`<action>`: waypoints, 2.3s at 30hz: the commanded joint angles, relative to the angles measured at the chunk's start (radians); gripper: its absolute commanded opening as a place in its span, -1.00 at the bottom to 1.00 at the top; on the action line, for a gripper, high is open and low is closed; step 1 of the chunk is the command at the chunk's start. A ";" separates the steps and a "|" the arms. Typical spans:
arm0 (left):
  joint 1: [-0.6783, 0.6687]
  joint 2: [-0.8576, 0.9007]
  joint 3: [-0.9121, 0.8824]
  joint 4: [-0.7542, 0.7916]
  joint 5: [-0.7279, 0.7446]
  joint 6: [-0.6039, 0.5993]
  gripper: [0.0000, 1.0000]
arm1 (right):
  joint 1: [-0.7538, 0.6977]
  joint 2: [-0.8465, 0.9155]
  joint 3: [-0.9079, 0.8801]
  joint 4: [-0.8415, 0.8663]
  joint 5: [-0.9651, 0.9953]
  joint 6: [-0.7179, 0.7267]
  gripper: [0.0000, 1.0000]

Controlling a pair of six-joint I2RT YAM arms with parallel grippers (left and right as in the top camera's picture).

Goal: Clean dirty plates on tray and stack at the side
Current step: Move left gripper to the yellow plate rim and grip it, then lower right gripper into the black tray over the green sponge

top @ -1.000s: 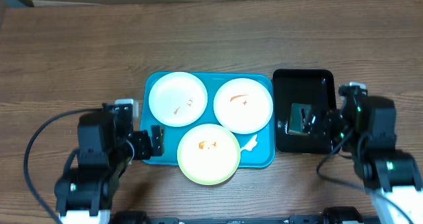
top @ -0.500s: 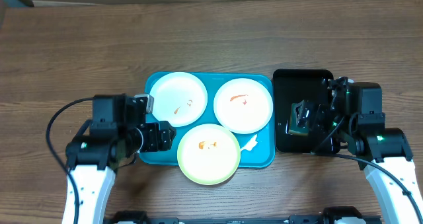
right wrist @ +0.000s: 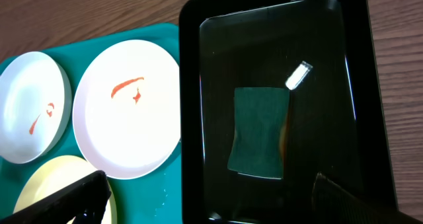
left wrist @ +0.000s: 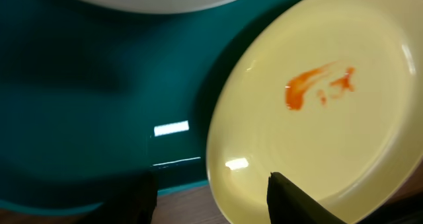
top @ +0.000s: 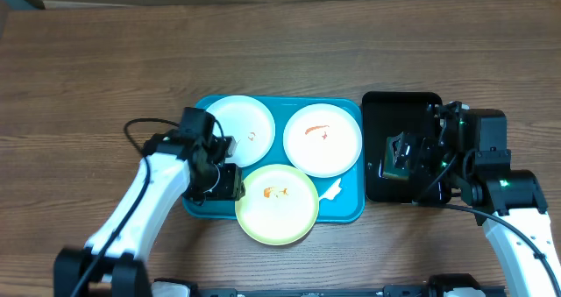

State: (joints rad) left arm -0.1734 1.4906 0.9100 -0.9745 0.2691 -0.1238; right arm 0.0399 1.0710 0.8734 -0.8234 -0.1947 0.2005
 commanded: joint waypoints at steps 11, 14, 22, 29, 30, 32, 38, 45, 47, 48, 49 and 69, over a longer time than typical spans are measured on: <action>-0.005 0.173 0.007 0.038 -0.003 0.011 -0.29 | 0.005 -0.003 0.027 0.006 -0.005 -0.010 1.00; -0.005 0.173 0.009 0.049 0.017 0.011 -0.32 | 0.005 -0.003 0.027 0.006 -0.005 -0.010 1.00; -0.005 0.174 0.009 0.071 0.016 0.011 -0.79 | 0.005 -0.003 0.027 0.006 -0.005 -0.010 1.00; -0.005 0.174 0.009 0.071 0.016 0.011 -0.88 | 0.005 0.004 0.024 0.015 -0.005 -0.010 0.86; -0.005 0.174 0.009 0.071 0.016 0.011 -0.89 | 0.005 0.014 0.024 0.023 -0.005 -0.009 0.67; -0.005 0.174 0.009 0.071 0.016 0.011 -0.89 | 0.005 0.043 0.024 0.037 -0.006 -0.009 0.37; -0.005 0.174 0.009 0.071 0.016 0.011 -0.88 | 0.005 0.194 0.025 0.076 -0.005 -0.009 0.16; -0.005 0.174 0.009 0.072 0.016 0.011 -0.85 | 0.006 0.347 0.025 0.105 0.072 0.037 0.22; -0.005 0.174 0.009 0.071 0.016 0.011 -0.85 | 0.006 0.380 0.025 0.105 0.082 0.040 0.22; -0.005 0.174 0.009 0.072 0.016 0.011 -0.85 | 0.006 0.398 0.025 0.108 0.082 0.040 0.21; -0.005 0.174 0.009 0.072 0.016 0.011 -0.85 | 0.006 0.412 0.025 0.111 0.082 0.040 0.21; -0.005 0.174 0.009 0.075 0.016 0.011 -0.78 | 0.180 0.476 0.050 0.060 0.420 0.195 0.19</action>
State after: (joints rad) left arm -0.1738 1.6585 0.9100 -0.9012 0.2733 -0.1204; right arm 0.2119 1.5440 0.8909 -0.7753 0.1272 0.3302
